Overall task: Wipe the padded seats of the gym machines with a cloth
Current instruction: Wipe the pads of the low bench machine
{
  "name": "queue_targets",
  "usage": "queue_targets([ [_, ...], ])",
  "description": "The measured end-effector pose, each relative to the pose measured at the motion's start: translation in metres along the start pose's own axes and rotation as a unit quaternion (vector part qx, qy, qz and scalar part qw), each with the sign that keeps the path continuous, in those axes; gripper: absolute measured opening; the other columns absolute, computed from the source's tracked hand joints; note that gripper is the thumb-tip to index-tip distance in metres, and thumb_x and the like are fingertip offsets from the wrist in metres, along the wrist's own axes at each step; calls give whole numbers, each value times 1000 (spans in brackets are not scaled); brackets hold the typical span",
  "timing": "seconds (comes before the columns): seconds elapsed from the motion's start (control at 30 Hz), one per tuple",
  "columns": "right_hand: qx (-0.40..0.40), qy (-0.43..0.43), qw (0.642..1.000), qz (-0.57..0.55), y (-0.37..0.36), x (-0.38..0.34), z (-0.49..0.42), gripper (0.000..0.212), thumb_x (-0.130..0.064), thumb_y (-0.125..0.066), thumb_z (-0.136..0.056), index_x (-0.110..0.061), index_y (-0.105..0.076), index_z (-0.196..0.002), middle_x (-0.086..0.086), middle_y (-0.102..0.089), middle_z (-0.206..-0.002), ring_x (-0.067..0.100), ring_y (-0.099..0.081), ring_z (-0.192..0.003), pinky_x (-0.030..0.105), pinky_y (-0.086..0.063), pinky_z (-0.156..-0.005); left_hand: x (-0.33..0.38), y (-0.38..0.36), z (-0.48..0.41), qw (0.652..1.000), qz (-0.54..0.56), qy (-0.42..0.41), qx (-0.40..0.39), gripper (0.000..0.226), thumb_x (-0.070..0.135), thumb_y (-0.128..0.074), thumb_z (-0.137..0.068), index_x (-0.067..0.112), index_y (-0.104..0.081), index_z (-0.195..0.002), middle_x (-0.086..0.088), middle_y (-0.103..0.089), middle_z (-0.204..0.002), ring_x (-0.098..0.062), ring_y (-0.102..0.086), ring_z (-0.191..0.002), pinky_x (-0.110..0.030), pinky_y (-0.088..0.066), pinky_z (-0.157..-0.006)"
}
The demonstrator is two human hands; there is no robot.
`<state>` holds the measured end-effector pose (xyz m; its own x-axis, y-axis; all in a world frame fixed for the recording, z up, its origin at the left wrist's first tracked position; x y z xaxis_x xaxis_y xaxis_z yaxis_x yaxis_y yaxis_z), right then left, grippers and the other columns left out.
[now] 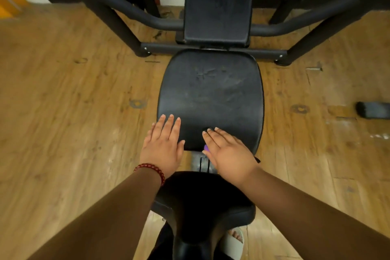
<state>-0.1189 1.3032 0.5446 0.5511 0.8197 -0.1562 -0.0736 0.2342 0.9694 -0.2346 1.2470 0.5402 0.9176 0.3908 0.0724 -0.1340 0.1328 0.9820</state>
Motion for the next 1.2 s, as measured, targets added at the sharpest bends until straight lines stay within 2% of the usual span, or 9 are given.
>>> queue_targets([
  [0.1,-39,29,999,-3,-13,-21,-27,56,-37,-23,-106,-16,-5,-155,2,-11,-163,18,-7,-149,35,-14,-119,-31,-6,-4,1000,6,17,-5,60,40,-17,-102,17,1,-155,-1,-3,-163,-20,6,-149,-35,6,-118],
  [0.17,-15,26,1000,10,-15,-29,-48,57,-37,-36,-104,-13,-21,-154,5,-25,-159,20,-21,-147,37,-25,-116,-52,-11,-8,1000,4,24,-13,60,40,-14,-102,17,0,-155,-3,-3,-163,-21,4,-150,-36,6,-118],
  [0.27,41,31,998,29,-16,-40,-81,56,-34,-82,-75,-7,-67,-121,9,-69,-118,24,-65,-111,38,-56,-82,-80,-19,-17,999,-10,24,-18,65,44,-3,-97,15,-4,-155,-5,-9,-162,-23,-1,-150,-36,5,-117],
  [0.33,63,33,997,33,-16,-44,-100,54,-33,-85,-68,-6,-71,-113,9,-72,-110,24,-69,-102,37,-58,-75,-93,-22,-24,999,-15,22,-21,73,46,2,-91,14,-11,-155,-6,-17,-161,-24,-9,-149,-37,1,-117],
  [0.5,81,34,995,49,-12,-53,-155,52,-29,-82,-73,-3,-68,-116,12,-69,-114,28,-67,-106,41,-58,-78,-126,-29,-59,1000,-19,3,-23,68,44,-9,-93,12,-24,-152,-9,-30,-156,-27,-23,-146,-40,-10,-116],
  [0.73,47,24,996,68,-8,-50,-214,49,-30,-54,-97,-5,-50,-138,13,-55,-138,29,-50,-130,42,-45,-101,-155,-26,-96,1000,0,-17,-14,63,41,-23,-101,16,-1,-155,-4,-5,-163,-22,1,-150,-38,2,-120],
  [0.87,66,20,994,86,1,-48,-245,47,-30,-56,-90,-2,-60,-128,15,-64,-124,31,-61,-117,44,-53,-88,-168,-26,-111,1000,9,-14,-15,63,42,-20,-100,17,0,-155,-4,-4,-163,-22,2,-150,-37,4,-119],
  [1.03,73,29,992,97,16,-48,-288,49,-30,-54,-91,-1,-57,-130,17,-62,-127,34,-58,-120,47,-51,-91,-180,-28,-123,1000,9,-17,-11,67,45,-6,-95,15,-9,-155,-6,-13,-161,-24,-7,-149,-37,0,-118],
  [1.2,51,38,990,126,17,-48,-319,55,-36,-38,-103,-7,-31,-149,12,-36,-153,28,-28,-144,41,-26,-114,-192,-37,-131,1000,11,-23,-12,68,45,-10,-94,13,-22,-153,-9,-27,-157,-28,-20,-147,-39,-7,-116],
])
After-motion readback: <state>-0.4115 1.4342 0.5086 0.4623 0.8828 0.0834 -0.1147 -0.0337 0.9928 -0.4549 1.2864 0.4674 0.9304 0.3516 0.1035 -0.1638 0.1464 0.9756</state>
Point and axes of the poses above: each hand's wrist, its own z-axis away from the middle knuckle, its own y-axis out of the back of the hand, x = y × z, the point moved 10 cm from there along -z, towards the middle knuckle
